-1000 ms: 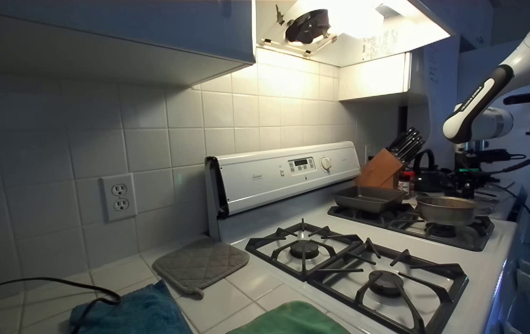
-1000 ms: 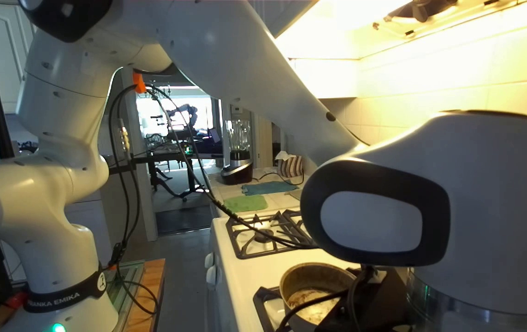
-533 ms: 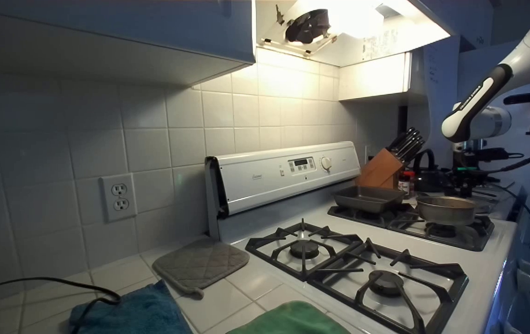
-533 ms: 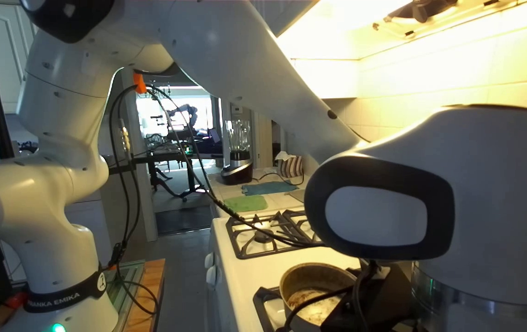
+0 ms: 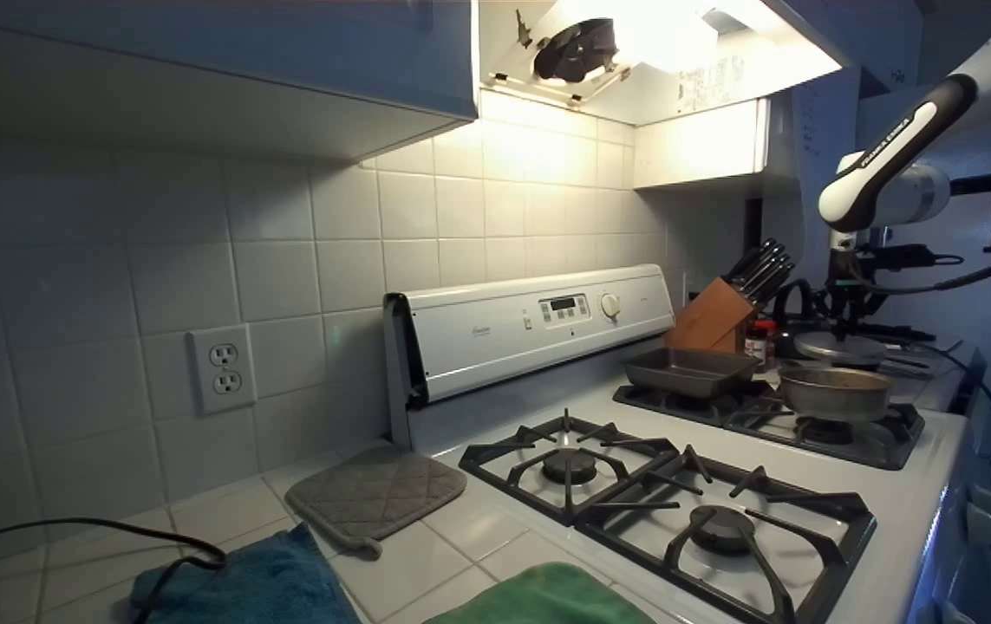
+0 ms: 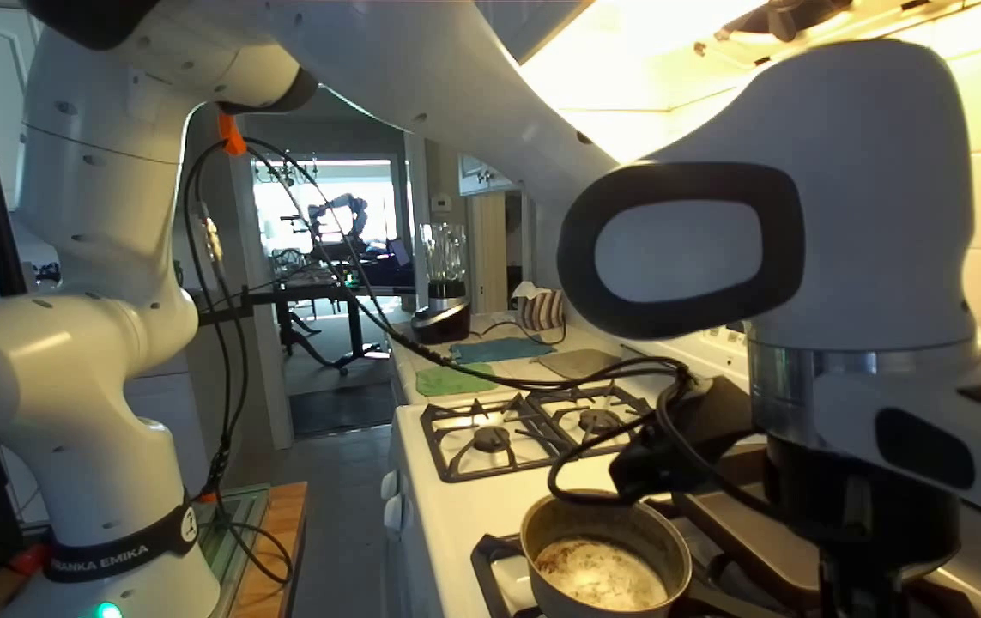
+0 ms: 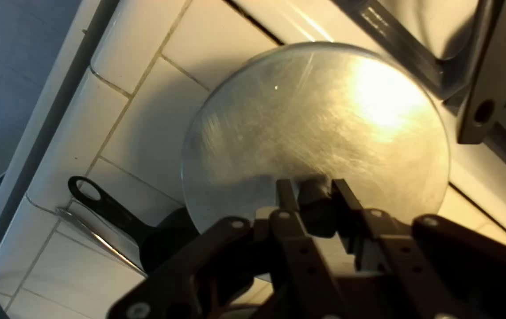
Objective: Put the lid on the pot
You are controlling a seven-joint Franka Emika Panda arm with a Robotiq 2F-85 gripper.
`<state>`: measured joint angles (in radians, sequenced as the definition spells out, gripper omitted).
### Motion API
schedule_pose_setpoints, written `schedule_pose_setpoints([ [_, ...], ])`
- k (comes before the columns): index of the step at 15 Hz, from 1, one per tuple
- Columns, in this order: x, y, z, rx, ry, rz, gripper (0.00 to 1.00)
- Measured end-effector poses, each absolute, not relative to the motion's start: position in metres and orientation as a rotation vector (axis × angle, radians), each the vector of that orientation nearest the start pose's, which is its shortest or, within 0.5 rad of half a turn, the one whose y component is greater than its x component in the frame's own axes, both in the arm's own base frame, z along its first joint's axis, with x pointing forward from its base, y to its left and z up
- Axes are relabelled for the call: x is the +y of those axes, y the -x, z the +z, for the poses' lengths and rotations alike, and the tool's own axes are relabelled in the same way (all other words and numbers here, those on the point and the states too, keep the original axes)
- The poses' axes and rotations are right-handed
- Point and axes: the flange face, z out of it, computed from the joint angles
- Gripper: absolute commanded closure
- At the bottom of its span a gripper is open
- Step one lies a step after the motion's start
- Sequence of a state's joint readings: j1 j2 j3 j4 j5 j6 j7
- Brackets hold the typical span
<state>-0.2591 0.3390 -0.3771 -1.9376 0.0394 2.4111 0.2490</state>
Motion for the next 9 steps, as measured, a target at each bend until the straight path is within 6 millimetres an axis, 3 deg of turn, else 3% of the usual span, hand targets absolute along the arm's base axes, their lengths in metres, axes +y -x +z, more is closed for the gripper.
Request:
schedule_pose_setpoints([
  [4,-0.342,-0.511,0.367,1.319,2.966,-0.273,0.94],
  [9,-0.296,-0.511,0.382,1.156,3.015,-0.249,0.94],
])
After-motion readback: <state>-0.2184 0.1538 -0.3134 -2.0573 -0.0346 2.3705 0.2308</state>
